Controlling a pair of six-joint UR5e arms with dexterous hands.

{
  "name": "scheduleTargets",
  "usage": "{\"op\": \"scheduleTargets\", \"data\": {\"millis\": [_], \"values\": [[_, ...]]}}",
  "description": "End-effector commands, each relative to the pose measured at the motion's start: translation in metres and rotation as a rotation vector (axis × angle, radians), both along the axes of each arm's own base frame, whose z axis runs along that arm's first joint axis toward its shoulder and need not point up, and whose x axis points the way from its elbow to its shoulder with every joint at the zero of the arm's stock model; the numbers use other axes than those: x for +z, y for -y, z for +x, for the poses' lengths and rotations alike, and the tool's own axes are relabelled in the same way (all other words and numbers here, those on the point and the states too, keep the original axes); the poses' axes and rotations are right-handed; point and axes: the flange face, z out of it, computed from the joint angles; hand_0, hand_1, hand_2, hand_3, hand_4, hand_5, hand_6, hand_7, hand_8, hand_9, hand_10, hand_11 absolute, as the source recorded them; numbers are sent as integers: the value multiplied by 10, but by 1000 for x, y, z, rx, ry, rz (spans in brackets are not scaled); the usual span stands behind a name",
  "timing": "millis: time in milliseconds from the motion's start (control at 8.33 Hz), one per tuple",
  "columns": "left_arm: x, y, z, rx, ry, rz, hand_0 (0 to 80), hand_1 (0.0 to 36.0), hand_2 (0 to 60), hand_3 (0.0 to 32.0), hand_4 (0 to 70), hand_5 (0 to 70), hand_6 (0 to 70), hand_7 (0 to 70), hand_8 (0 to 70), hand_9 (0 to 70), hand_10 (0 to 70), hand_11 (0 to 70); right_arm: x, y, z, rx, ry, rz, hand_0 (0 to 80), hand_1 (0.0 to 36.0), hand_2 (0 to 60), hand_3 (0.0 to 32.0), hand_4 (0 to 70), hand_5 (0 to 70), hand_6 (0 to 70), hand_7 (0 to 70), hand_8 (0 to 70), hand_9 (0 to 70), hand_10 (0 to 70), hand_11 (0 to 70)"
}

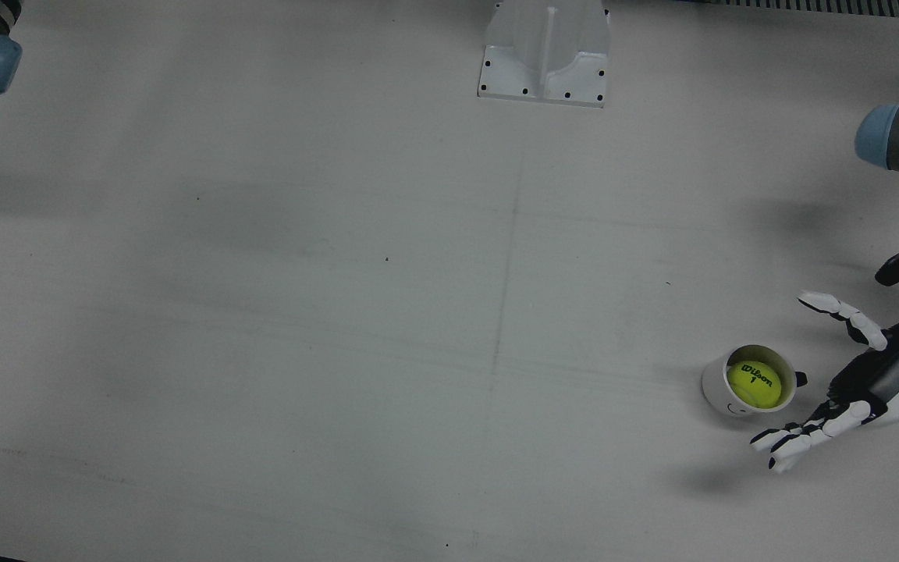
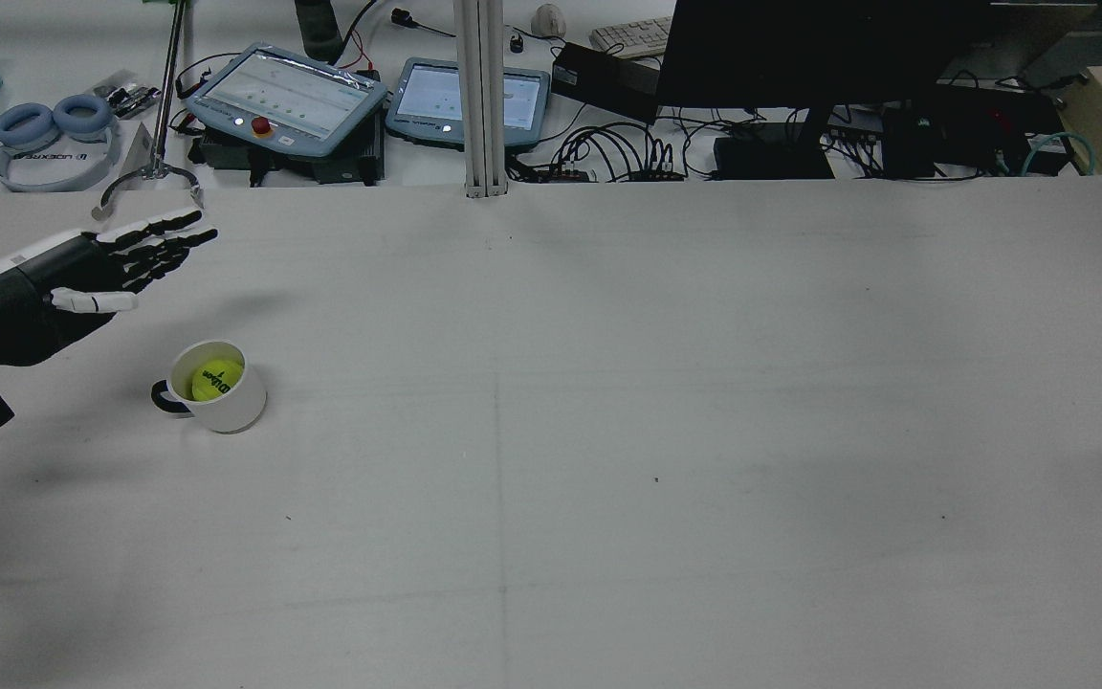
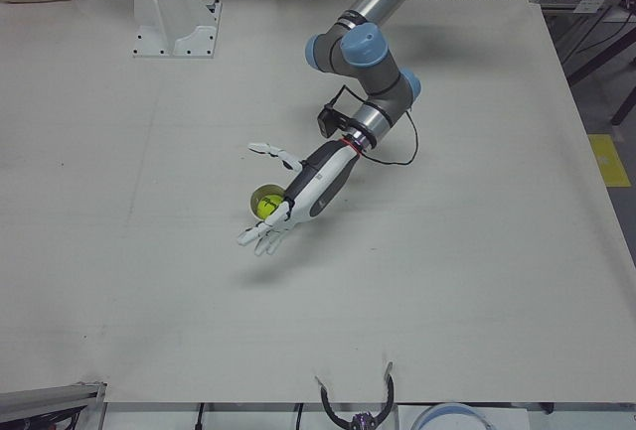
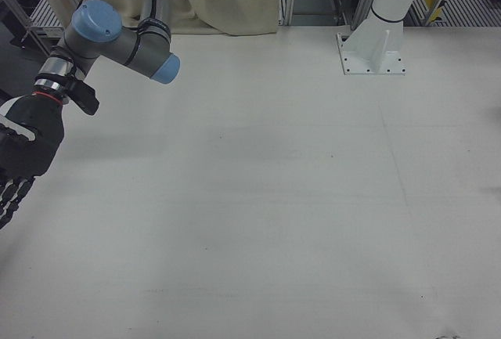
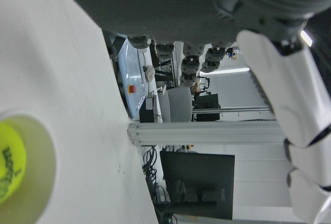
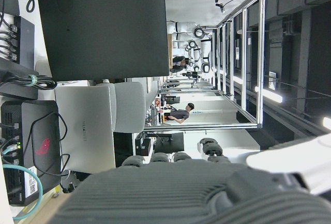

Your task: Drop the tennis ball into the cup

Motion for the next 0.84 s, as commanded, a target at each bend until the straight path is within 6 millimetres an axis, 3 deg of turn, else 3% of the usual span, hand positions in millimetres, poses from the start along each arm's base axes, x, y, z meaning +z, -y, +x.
{"op": "scheduleTargets", "data": {"millis": [0,120,240,480,600,720], "values": [[44,10,-175,-276,19,-34,420,94,173,0,108,70,240,42,59,25,6,17,0,0,0,0,0,-1,0,0,0,0,0,0,0,0,0,0,0,0],[47,8,-212,-336,12,-32,423,91,173,0,108,78,283,34,69,27,10,23,0,0,0,0,0,-1,0,0,0,0,0,0,0,0,0,0,0,0],[49,-1,-231,-362,13,-35,431,98,160,0,107,68,221,48,58,30,13,27,0,0,0,0,0,-1,0,0,0,0,0,0,0,0,0,0,0,0],[32,-4,-245,-366,6,-5,442,106,136,0,100,54,150,59,45,29,10,23,0,0,0,0,0,-1,0,0,0,0,0,0,0,0,0,0,0,0],[30,-5,-247,-363,7,-1,446,100,155,0,102,78,268,49,65,26,9,23,0,0,0,0,0,-1,0,0,0,0,0,0,0,0,0,0,0,0],[28,-4,-245,-359,7,1,448,104,148,0,114,77,272,66,66,27,11,24,0,0,0,0,0,-1,0,0,0,0,0,0,0,0,0,0,0,0]]}}
